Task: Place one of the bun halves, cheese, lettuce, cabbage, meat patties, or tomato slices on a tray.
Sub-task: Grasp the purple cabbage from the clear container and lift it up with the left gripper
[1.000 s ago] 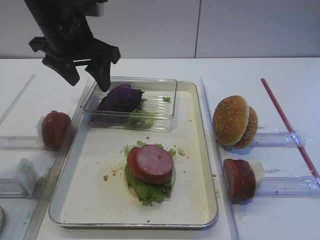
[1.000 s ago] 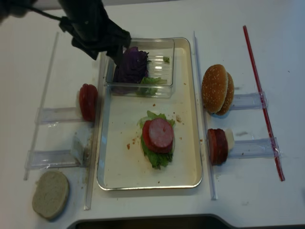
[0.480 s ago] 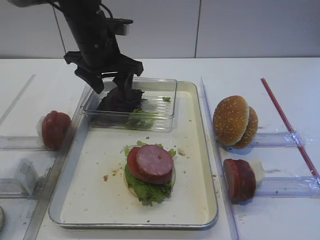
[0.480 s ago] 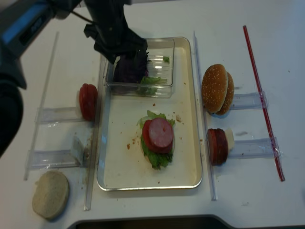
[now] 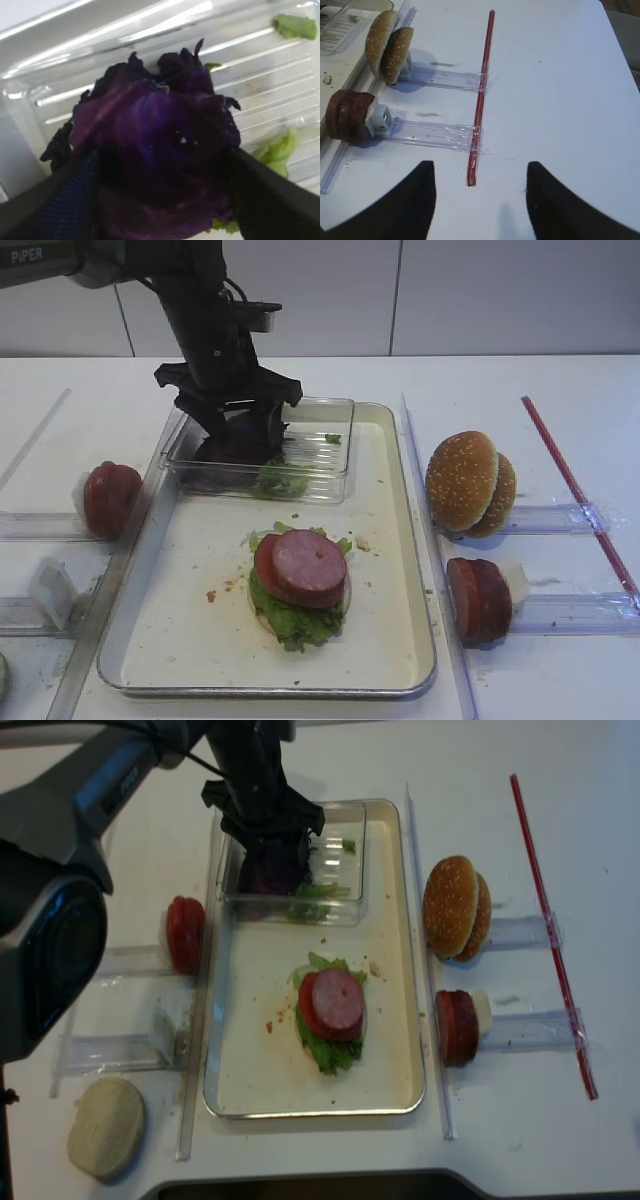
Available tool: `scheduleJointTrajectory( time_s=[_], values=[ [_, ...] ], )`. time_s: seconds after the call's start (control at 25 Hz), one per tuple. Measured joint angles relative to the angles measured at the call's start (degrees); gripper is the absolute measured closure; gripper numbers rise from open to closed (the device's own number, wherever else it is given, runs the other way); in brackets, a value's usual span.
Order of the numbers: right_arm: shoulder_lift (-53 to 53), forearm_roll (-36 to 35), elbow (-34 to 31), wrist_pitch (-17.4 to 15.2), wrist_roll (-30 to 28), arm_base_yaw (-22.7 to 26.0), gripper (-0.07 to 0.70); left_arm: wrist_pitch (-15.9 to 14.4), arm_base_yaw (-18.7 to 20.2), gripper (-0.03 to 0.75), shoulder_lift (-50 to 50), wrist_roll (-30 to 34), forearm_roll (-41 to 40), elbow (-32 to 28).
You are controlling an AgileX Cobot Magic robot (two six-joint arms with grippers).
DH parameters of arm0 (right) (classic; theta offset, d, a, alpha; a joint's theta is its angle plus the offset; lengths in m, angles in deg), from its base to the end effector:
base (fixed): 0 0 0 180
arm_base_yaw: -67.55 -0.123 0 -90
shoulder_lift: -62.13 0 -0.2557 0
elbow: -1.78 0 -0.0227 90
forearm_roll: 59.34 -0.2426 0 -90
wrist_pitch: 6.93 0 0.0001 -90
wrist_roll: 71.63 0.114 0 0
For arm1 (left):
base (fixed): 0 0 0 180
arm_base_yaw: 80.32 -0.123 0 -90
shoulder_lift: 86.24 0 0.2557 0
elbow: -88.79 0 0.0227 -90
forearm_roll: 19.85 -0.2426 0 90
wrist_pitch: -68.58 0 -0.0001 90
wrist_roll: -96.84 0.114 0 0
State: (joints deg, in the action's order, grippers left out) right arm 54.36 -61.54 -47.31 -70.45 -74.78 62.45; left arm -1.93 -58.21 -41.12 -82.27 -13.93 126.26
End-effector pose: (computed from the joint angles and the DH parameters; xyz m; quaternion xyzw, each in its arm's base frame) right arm 0.0351 0.0071 0.2515 -0.0635 0.8652 0.0276 0.4966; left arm 0.4107 -0.1788 0.1845 0.1862 0.9756 -0.0687 0.0940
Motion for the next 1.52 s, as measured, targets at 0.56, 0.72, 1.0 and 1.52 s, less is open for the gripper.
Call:
scheduleJointTrajectory(
  time_s=[0.56, 0.72, 1.0, 1.52],
  values=[
    [0.0, 0.04, 0.0, 0.0, -0.11, 0.0, 0.203, 0.0, 0.0, 0.538, -0.5, 0.0, -0.23, 0.34],
    [0.0, 0.04, 0.0, 0.0, -0.11, 0.0, 0.203, 0.0, 0.0, 0.608, -0.5, 0.0, -0.35, 0.34],
    [0.0, 0.13, 0.0, 0.0, -0.11, 0.0, 0.203, -0.28, 0.0, 0.694, -0.63, 0.02, -2.64, 2.38],
    [0.0, 0.13, 0.0, 0.0, -0.11, 0.0, 0.204, -0.18, 0.0, 0.698, 2.13, -0.46, -3.09, 2.71]
  ],
)
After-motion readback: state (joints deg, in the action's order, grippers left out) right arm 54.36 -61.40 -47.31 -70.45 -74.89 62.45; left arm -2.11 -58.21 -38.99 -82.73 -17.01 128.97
